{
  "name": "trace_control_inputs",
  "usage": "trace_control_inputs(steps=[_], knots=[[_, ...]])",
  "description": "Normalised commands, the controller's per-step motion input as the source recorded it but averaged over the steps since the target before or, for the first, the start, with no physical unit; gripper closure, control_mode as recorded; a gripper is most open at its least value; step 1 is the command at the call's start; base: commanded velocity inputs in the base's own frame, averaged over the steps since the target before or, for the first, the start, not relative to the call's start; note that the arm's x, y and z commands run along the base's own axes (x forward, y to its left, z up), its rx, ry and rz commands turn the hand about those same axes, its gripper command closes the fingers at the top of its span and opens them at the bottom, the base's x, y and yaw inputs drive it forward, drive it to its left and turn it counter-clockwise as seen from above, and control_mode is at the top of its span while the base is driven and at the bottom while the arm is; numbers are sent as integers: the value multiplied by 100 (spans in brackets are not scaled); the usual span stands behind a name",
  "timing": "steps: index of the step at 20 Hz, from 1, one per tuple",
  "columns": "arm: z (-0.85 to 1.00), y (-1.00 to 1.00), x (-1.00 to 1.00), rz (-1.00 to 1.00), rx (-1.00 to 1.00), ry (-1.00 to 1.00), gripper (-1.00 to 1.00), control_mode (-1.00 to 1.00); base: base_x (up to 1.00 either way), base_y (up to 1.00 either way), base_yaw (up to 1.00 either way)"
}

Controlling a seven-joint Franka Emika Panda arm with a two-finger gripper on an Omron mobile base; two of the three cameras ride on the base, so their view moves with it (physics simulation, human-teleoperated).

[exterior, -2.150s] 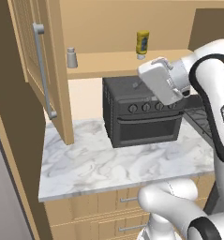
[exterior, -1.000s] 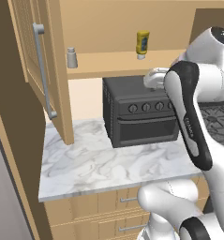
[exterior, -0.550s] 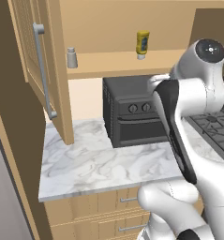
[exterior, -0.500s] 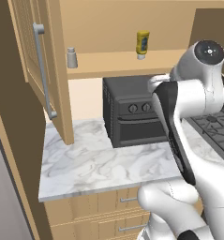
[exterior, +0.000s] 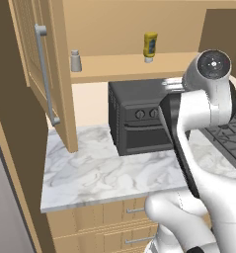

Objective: Move the shaker and mustard from the cabinet to the dining counter.

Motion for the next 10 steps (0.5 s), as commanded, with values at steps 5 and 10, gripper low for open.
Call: trace_control_inputs(steps=[5,10], knots=[[37,0,1,-17,0,0,-100,-100,0,0,0],[9,0,31,-9,0,0,-100,-100,0,0,0]])
